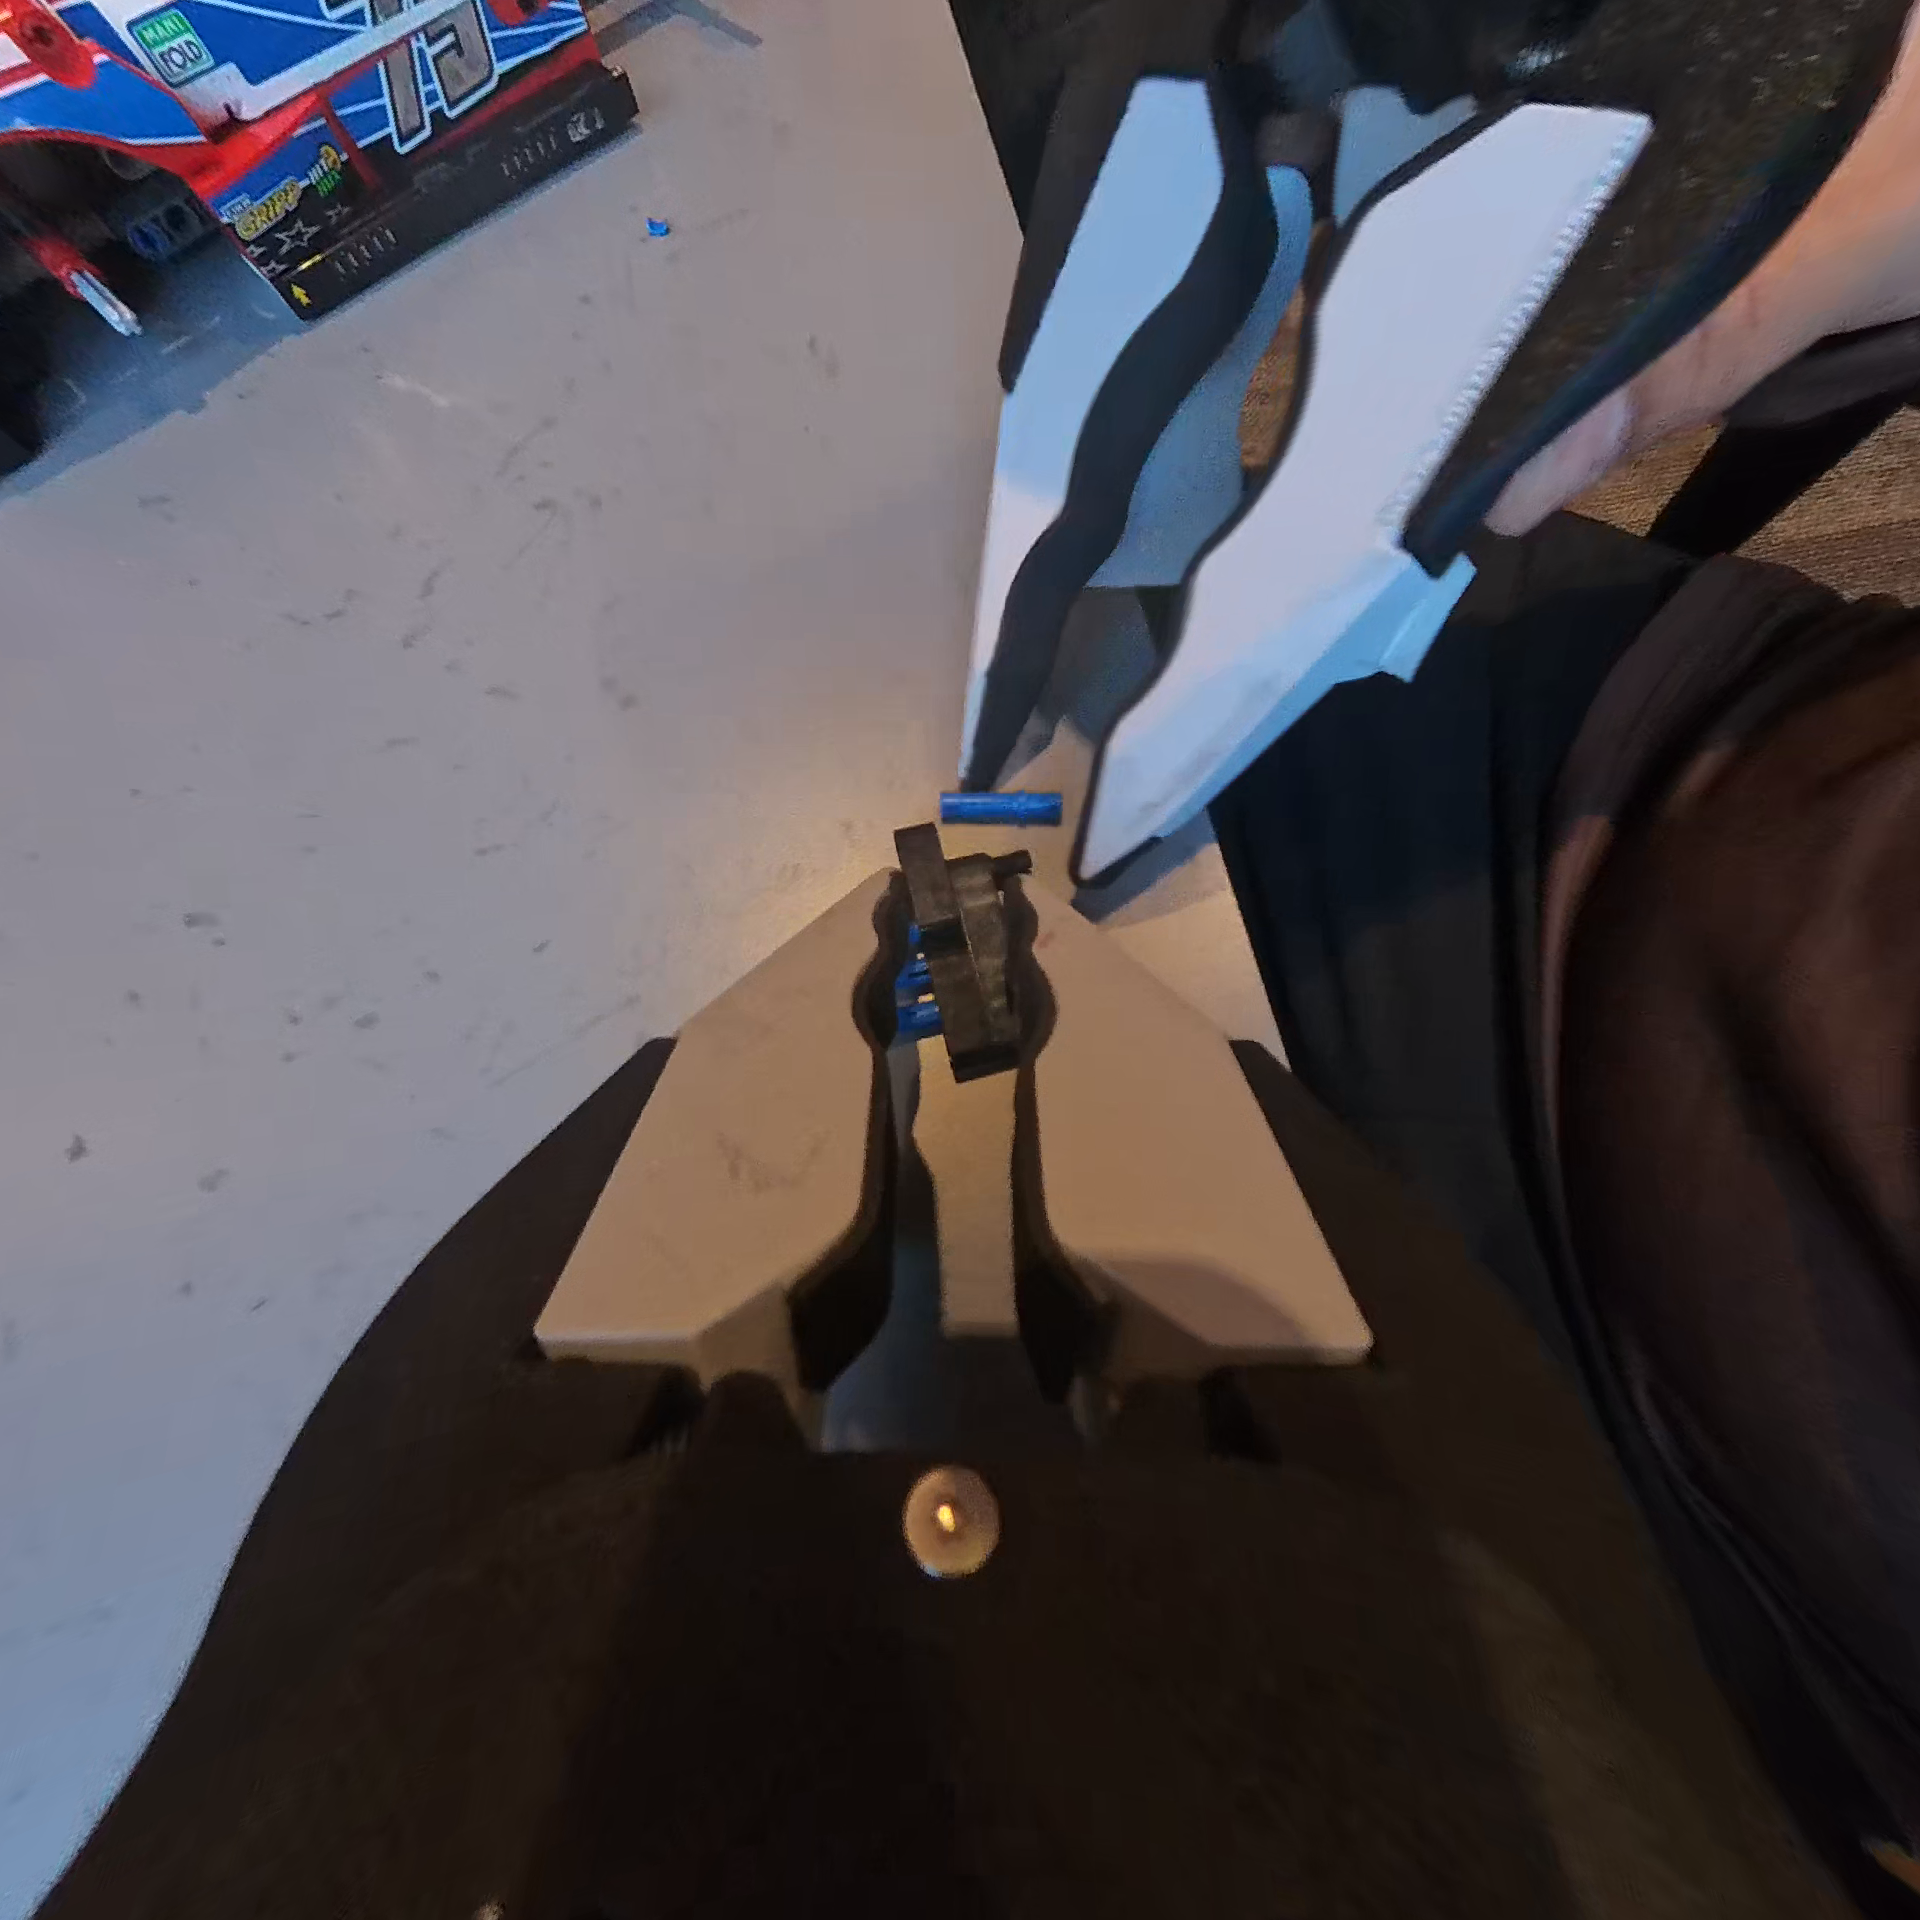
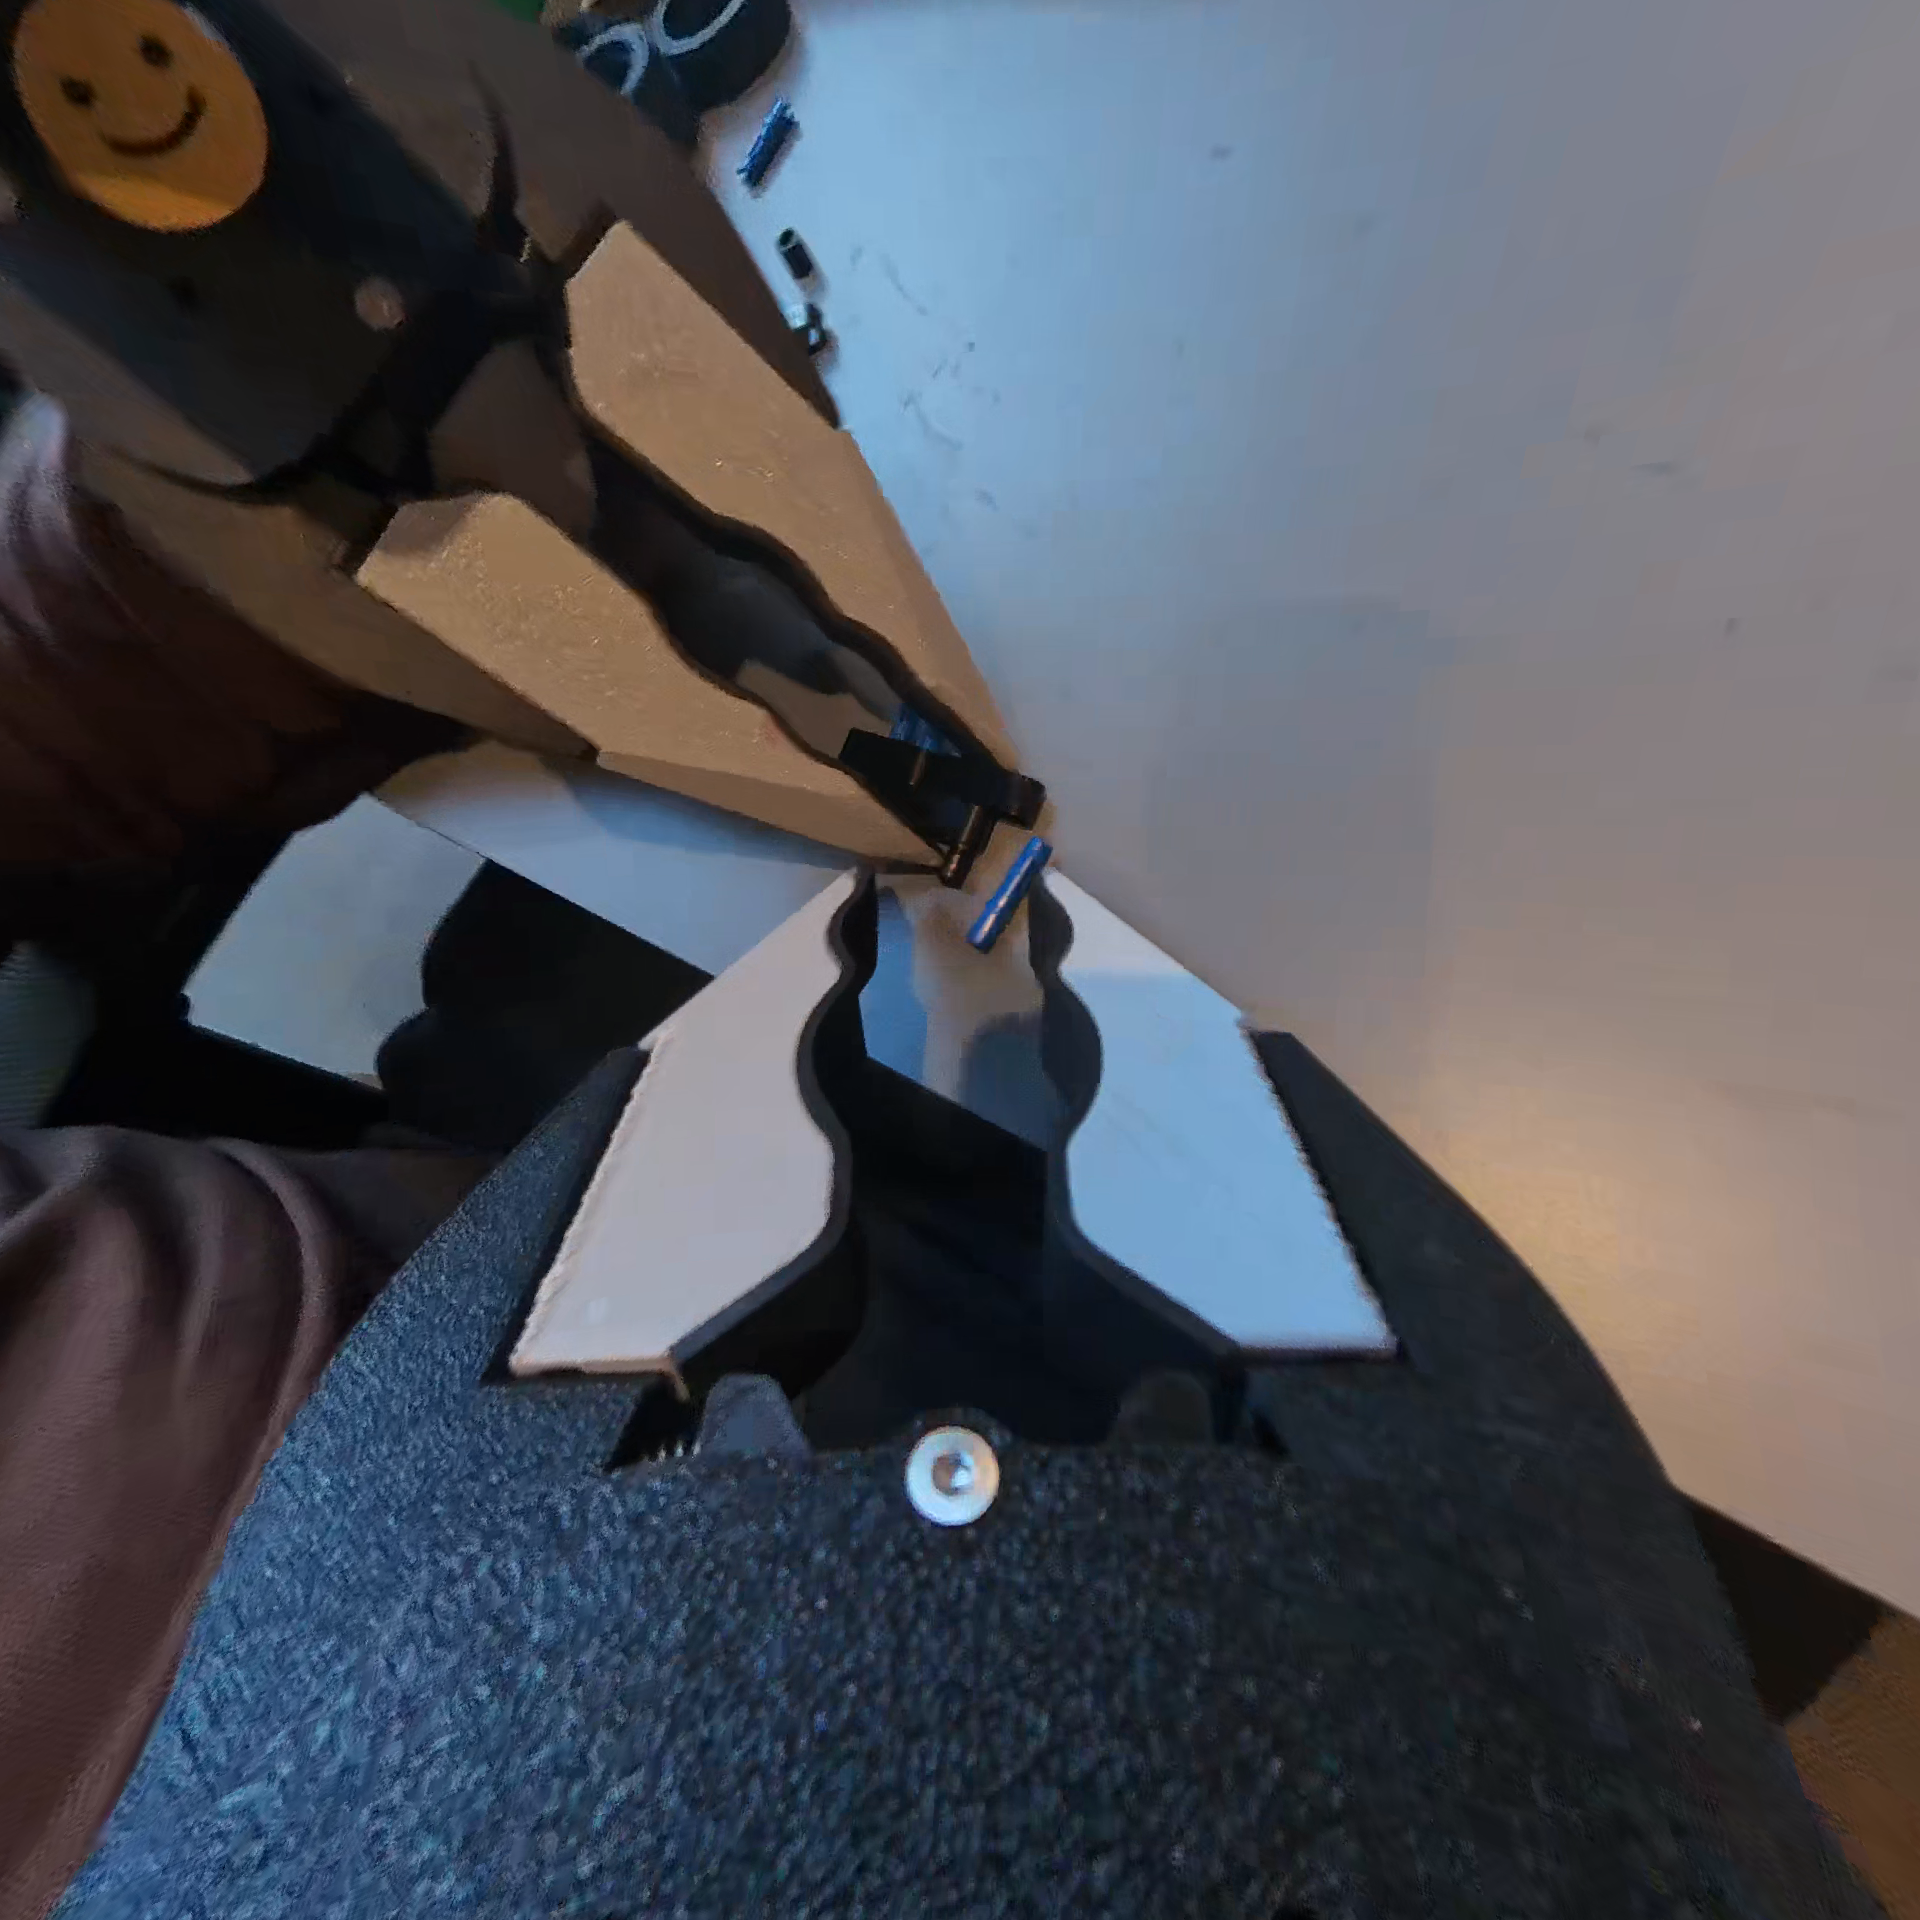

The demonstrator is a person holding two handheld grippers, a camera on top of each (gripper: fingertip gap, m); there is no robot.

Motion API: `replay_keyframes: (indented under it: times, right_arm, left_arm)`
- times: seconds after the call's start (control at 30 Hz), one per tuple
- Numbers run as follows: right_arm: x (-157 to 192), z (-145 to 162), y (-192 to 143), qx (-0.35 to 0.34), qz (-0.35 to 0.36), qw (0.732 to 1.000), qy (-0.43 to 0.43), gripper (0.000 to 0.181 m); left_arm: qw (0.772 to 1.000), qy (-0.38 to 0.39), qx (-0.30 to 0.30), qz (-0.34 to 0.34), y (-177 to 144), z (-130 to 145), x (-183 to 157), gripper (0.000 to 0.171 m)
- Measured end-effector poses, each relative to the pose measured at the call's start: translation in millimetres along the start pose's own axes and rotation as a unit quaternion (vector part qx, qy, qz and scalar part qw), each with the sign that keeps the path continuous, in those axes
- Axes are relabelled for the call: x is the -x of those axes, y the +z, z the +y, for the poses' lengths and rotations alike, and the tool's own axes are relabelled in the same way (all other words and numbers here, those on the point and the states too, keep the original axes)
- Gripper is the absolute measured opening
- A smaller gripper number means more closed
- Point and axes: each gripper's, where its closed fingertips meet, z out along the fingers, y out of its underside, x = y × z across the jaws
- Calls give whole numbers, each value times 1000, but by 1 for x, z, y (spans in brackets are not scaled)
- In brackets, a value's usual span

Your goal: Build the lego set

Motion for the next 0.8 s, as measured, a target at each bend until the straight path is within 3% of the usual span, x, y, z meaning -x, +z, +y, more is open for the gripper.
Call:
replay_keyframes:
  times: [0.23,0.4,0.67,0.8]
  right_arm:
    - [-7,7,-22,42,-1,978,-203,33]
    - [-5,7,-29,59,-39,913,-401,28]
    - [-16,3,-14,103,-140,881,-441,27]
    - [-5,-1,-12,68,-156,878,-448,17]
  left_arm:
    - [1000,6,1,16,-3,3,-1,16]
    - [999,-1,1,40,-3,4,-4,16]
    - [999,-31,-2,16,-1,2,9,15]
    - [999,-32,-2,2,1,0,11,16]
